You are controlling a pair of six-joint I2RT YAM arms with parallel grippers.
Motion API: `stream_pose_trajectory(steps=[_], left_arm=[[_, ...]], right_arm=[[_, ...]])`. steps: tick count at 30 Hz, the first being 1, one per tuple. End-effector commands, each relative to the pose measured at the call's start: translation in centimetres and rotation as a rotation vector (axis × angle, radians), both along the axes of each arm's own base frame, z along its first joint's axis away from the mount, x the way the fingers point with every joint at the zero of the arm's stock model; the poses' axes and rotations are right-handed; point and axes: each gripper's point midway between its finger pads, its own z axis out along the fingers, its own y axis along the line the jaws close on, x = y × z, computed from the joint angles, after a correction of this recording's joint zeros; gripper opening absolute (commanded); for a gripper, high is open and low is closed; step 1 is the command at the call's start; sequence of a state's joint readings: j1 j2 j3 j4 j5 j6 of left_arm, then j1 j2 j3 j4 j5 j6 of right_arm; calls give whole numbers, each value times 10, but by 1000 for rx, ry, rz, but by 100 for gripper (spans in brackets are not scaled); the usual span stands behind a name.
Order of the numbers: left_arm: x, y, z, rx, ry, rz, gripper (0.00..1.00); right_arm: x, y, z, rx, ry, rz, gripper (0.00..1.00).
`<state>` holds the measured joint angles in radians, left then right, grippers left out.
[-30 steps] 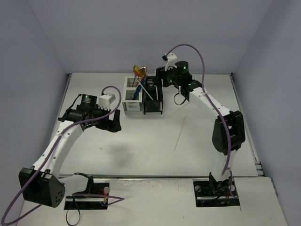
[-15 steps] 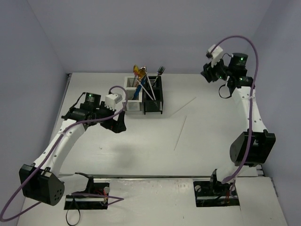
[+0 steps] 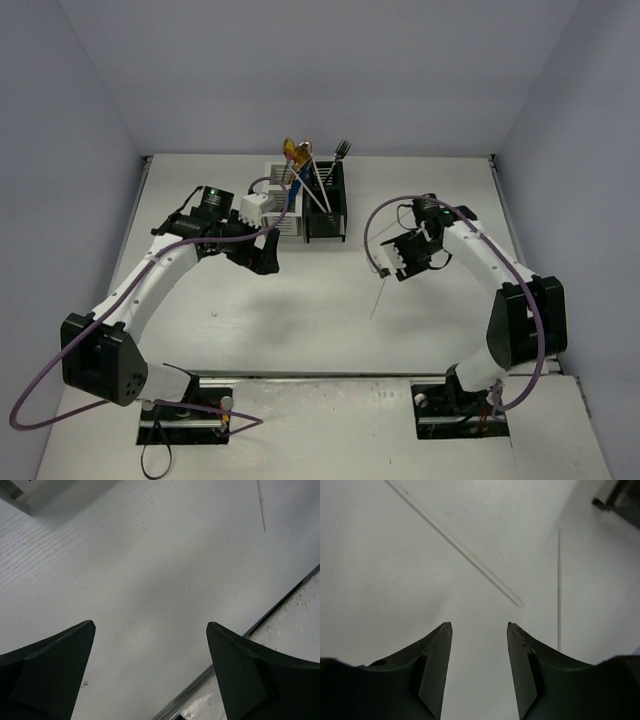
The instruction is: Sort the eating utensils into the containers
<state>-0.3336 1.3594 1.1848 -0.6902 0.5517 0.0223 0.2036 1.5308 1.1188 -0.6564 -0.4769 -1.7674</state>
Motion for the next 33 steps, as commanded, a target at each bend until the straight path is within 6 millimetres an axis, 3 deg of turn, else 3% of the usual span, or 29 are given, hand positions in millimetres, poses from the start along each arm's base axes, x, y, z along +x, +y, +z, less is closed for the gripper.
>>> stream_pose_trajectory(steps=[1,6,11,22,27,33], left_arm=[[15,-10,32,-67,-93,-11,94],[13,-10,32,-70,-95,-11,94],[11,-7,30,-65,-108,-18,94],[27,0,35,-73,-146,10,94],[35,5,41,-78,-162,29,94],[41,11,53,-80,-197,49,94]], right_arm=[[-27,13,-28,-227,24,393,45],[-28,41,-45,-304,59,531,40],[-26,40,-65,-388,94,615,35],[-30,46,-83,-496,105,662,24],[-31,51,-93,-491,69,644,13],[-48,55,-99,-464,44,642,1]])
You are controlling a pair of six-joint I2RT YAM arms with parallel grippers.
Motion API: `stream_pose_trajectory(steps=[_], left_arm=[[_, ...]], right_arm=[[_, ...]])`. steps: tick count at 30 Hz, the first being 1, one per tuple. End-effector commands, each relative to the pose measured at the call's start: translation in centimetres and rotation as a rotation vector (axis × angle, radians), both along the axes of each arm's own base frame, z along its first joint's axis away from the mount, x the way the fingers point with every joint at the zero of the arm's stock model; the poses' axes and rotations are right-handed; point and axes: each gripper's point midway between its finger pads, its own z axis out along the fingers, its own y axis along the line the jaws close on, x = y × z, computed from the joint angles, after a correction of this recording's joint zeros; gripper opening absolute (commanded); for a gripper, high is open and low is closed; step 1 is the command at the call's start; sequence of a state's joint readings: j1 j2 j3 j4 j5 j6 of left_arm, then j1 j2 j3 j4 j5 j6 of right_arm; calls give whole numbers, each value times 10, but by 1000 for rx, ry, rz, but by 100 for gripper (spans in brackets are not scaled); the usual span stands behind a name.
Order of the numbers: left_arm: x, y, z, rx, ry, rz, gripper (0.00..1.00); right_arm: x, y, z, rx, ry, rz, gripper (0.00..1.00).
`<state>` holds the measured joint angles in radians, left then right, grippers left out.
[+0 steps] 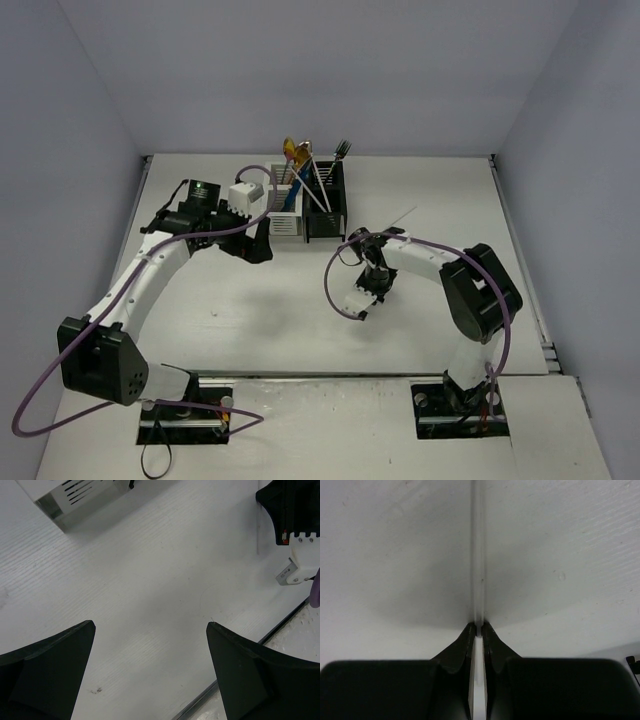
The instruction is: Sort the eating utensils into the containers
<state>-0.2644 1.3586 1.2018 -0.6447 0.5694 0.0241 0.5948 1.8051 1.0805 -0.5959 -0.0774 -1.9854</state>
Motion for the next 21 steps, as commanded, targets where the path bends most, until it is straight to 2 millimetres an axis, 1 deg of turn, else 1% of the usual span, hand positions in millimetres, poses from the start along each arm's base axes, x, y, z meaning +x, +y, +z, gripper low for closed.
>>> stream_pose_trajectory(steps=[1,4,5,6,9,10,11,13,14,16,19,20,21], left_arm=[[20,-2,42,-45,-146,-5,94],[20,0,46,-41,-157,0,94],[20,1,45,-40,-155,0,94],[20,2,46,-39,-158,3,94],[18,4,47,-41,-158,13,94],[18,5,46,-42,-155,16,94],[18,5,47,-44,-155,19,94],[17,6,47,-50,-150,26,94],[18,7,47,-55,-145,34,94],[18,9,47,-69,-136,42,94],[20,15,49,-114,-101,86,94],[20,15,49,-135,-91,94,94],[26,24,51,-166,-91,133,94]], right_arm=[[-23,2,-7,16,40,88,0],[-33,11,7,58,18,70,0],[-35,11,7,65,22,50,0],[-34,17,21,100,-3,32,0],[-33,41,64,237,-32,-24,0],[-31,45,77,277,-40,-76,0],[-25,54,97,324,-56,-109,0],[-24,68,122,428,-22,-221,0],[-21,80,142,504,-10,-271,0],[-14,94,178,640,19,-363,0],[2,106,225,829,102,-492,0],[11,108,240,886,126,-519,0],[24,111,261,975,187,-617,0]])
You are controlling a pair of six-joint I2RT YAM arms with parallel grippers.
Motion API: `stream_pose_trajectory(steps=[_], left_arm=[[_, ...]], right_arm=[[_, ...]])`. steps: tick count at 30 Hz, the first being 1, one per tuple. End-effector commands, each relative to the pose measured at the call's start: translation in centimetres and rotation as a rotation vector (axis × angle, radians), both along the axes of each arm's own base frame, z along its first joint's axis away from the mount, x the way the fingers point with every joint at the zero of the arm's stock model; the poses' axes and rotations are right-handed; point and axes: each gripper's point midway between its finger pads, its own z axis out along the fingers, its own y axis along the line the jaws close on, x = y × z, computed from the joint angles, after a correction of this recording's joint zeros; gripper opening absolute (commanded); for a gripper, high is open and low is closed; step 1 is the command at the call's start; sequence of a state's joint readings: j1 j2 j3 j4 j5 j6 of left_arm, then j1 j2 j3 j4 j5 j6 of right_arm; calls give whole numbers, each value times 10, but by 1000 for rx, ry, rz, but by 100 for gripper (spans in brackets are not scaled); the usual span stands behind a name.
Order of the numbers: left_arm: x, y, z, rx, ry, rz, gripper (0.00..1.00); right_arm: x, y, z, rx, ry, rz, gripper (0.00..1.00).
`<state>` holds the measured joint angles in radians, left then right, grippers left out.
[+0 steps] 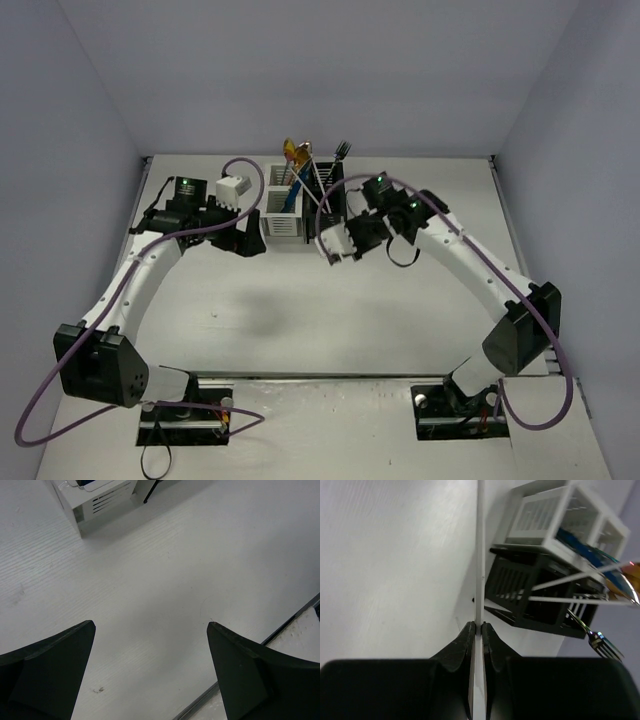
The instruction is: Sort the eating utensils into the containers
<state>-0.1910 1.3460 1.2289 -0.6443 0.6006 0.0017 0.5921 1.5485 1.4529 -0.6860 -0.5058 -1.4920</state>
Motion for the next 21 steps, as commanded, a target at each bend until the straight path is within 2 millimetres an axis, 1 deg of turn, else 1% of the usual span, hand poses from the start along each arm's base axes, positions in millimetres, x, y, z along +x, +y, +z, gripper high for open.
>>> stream_pose_trajectory(steps=[1,3,4,5,6,7,8,10,11,12,14,15,18,21], left_arm=[[16,13,35,-143,-62,88,94],[21,16,38,-181,-64,114,94],[21,17,38,-197,-57,116,94],[23,19,38,-204,-56,123,94],[24,19,37,-208,-54,126,94],[24,19,37,-210,-51,126,94],[24,19,36,-210,-48,127,94],[25,19,35,-211,-50,128,94],[25,20,35,-212,-49,129,94],[25,20,35,-213,-49,129,94],[25,20,34,-211,-51,127,94],[25,20,34,-210,-54,125,94],[25,22,33,-206,-59,123,94],[26,26,29,-206,-53,129,94]], right_arm=[[23,17,84,425,272,-233,0],[52,19,112,558,286,-306,0],[67,27,133,650,273,-320,0],[77,32,146,732,328,-384,0],[90,38,163,824,338,-417,0],[103,44,185,929,311,-423,0],[114,45,200,1011,301,-458,0],[132,51,205,1135,413,-555,0],[142,52,212,1198,434,-581,0],[152,55,214,1243,459,-601,0],[168,61,209,1291,497,-636,0],[173,62,208,1308,502,-642,0],[186,67,184,1301,515,-661,0],[193,70,169,1286,492,-648,0]])
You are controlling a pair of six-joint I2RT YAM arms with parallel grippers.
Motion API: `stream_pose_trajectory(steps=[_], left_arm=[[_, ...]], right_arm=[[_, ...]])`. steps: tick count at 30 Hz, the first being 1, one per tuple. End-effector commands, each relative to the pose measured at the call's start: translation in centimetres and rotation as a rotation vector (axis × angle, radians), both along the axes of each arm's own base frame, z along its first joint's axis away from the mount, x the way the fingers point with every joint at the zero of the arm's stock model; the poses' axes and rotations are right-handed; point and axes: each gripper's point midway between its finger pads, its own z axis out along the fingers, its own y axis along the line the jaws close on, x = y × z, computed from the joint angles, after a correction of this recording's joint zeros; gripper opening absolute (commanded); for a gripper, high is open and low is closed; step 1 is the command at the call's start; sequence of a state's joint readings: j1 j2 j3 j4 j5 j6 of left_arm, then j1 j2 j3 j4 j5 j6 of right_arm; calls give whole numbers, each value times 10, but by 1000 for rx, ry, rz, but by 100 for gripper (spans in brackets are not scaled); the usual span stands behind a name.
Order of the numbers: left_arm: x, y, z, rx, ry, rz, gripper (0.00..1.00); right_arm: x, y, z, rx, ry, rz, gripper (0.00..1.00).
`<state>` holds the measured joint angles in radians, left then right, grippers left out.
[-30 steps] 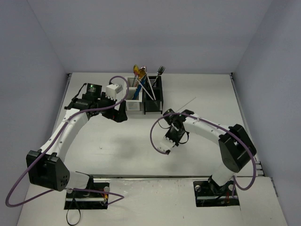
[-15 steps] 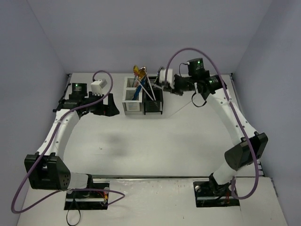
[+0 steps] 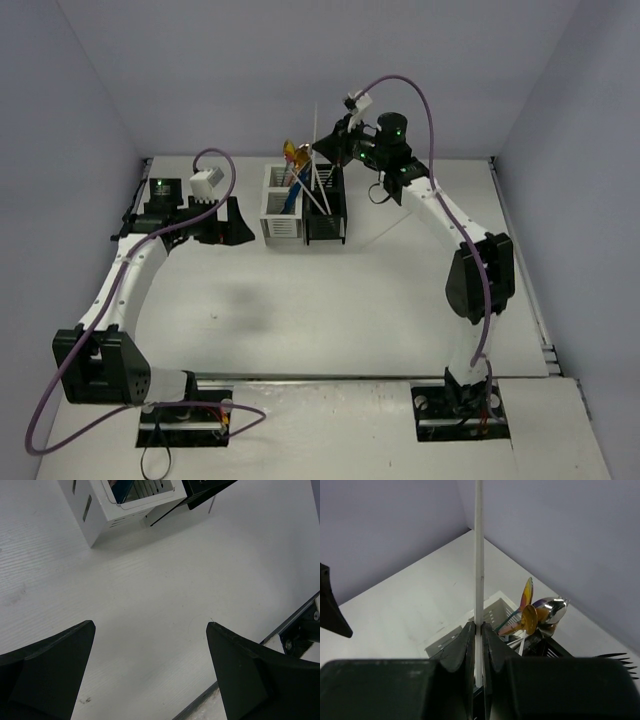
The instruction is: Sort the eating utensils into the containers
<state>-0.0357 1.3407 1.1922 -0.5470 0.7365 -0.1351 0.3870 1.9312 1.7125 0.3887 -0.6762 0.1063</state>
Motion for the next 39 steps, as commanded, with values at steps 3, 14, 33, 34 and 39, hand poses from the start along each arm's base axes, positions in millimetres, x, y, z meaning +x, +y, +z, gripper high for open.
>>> stream_pose_trajectory(steps=[3,14,33,34,39], left_arm=[[9,3,14,-26,-81,-11,94],[12,3,7,-28,-70,-22,94],[12,5,13,-7,-90,-31,94],[12,5,12,-9,-84,-28,94],[16,5,10,-18,-82,-14,94]], right_arm=[[4,6,40,109,-150,3,0],[-11,-5,-3,-14,-182,24,0],[-8,-99,1,-179,-225,-56,33],[2,-122,1,-189,-205,-142,29],[27,-206,-29,-154,14,-516,26]])
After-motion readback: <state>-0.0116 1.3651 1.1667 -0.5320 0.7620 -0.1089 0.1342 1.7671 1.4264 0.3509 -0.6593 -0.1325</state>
